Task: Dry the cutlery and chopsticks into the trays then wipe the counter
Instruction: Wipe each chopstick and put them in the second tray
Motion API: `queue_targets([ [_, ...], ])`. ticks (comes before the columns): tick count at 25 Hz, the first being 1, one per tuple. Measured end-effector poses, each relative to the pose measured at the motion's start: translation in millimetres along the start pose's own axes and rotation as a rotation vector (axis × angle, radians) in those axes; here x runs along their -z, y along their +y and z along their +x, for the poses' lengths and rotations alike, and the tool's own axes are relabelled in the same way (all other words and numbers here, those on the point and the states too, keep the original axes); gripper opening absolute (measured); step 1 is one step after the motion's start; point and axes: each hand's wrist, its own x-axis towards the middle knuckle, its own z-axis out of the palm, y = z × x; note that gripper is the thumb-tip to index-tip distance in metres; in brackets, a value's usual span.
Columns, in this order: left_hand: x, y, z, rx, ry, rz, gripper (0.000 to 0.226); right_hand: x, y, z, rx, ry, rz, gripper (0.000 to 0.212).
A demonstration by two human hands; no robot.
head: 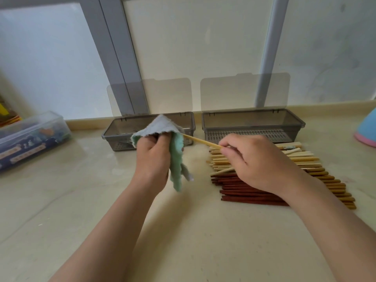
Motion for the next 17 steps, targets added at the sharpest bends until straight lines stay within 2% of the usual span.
queue_targets([
  [2, 1, 6, 1, 0.031, 0.077, -0.056, 0.035, 4, 3, -3, -0.054, -0.054, 0.026, 0.019],
  [8, -6, -1, -5, 0.003, 0.133, 0.027, 0.04, -27, -17, -8, -0.112, -0.053, 0.172, 0.022],
  [13, -9, 6, -7, -0.006, 0.189, 0.047, 0.04, -40, -35, -13, -0.229, -0.133, 0.385, 0.03],
  [17, -9, 5, -6, -0.022, 0.239, 0.063, 0.038, -49, -43, -16, -0.259, -0.113, 0.452, 0.027],
])
